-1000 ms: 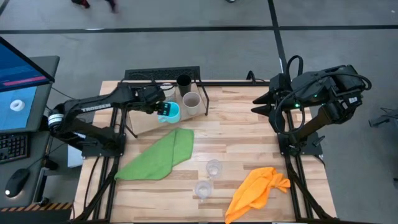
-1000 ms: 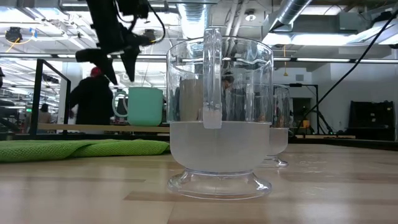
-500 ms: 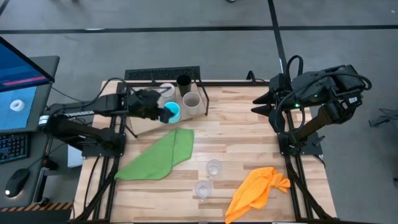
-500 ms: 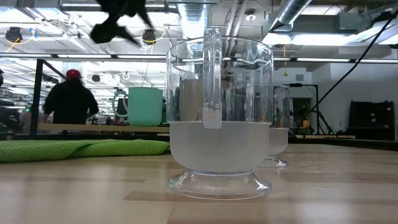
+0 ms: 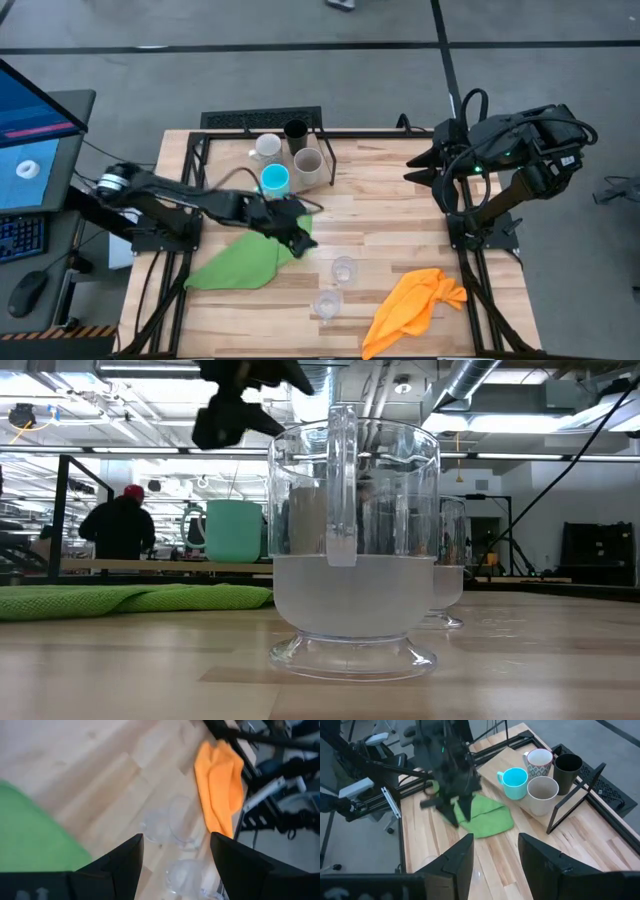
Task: Stack small to large cups/mugs on shelf
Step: Put the transparent mug on the shelf
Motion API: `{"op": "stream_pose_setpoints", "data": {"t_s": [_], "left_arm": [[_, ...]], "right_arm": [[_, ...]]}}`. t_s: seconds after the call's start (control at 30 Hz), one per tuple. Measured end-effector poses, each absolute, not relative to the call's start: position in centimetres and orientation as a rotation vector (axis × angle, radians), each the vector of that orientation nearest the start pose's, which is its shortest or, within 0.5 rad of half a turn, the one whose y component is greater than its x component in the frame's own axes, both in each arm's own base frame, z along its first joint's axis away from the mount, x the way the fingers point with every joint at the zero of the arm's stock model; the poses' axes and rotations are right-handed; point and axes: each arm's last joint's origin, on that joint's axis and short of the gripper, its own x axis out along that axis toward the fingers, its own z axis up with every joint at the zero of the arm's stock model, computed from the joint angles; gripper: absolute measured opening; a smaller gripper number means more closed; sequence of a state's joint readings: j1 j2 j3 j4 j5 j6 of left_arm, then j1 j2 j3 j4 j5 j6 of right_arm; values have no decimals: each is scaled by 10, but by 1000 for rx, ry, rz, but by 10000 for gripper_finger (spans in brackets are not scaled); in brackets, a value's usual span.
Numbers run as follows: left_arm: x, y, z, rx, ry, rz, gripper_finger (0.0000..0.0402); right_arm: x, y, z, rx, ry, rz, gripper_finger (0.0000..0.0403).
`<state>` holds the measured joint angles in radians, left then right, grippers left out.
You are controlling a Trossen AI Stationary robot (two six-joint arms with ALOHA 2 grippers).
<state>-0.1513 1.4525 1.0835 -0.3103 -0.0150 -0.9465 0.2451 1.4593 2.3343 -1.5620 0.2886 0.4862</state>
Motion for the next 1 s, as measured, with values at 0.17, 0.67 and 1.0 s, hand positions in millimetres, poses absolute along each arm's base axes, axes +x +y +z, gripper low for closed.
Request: {"op": "stream_pose_setpoints", "data": {"t_s": [0.17, 0.67, 1.0], "left_arm": [[334, -62, 253, -804, 770, 195, 222], [408, -84, 240, -561, 1017, 232, 222], [426, -88, 221, -500, 1107, 254, 222]], "right_arm": [[172, 35, 532, 298, 633, -204, 175], [173, 35, 532, 326, 625, -211, 175], [173, 35, 532, 326, 626, -211, 175]]}}
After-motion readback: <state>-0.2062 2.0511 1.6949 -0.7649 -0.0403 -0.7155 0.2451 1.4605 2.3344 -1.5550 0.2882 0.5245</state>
